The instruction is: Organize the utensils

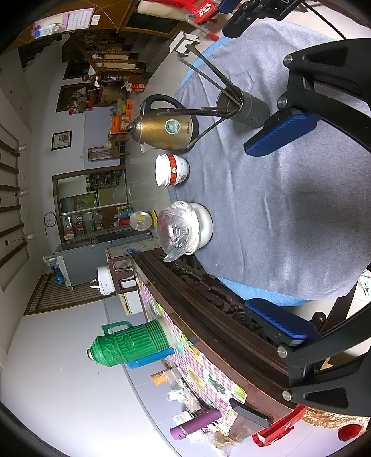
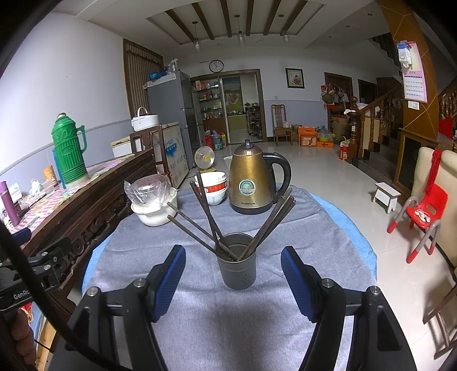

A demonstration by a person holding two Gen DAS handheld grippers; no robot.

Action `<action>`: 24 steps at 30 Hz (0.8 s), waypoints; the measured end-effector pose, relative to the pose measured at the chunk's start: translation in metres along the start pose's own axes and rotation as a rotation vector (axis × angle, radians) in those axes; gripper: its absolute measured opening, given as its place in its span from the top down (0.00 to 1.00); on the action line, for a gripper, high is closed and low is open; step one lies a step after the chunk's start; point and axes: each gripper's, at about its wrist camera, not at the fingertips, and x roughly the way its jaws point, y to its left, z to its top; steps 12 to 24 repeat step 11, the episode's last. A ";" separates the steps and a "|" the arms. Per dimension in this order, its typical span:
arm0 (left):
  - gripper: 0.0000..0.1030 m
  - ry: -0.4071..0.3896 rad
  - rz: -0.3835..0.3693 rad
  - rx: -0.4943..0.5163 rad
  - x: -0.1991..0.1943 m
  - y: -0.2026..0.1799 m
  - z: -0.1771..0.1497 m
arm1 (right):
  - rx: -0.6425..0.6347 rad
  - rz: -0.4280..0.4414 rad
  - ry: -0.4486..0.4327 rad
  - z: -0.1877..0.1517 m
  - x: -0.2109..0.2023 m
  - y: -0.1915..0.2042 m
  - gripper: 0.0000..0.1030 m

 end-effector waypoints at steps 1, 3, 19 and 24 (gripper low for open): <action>0.03 0.001 -0.001 0.001 0.000 -0.001 0.000 | -0.001 0.000 0.000 0.000 0.000 0.001 0.29; 0.03 0.001 0.002 0.003 0.000 0.000 0.000 | 0.001 0.001 0.001 0.000 0.000 0.000 0.29; 0.03 0.055 -0.075 -0.055 0.030 0.002 -0.004 | 0.023 -0.006 0.019 -0.004 0.016 -0.009 0.29; 0.03 0.055 -0.075 -0.055 0.030 0.002 -0.004 | 0.023 -0.006 0.019 -0.004 0.016 -0.009 0.29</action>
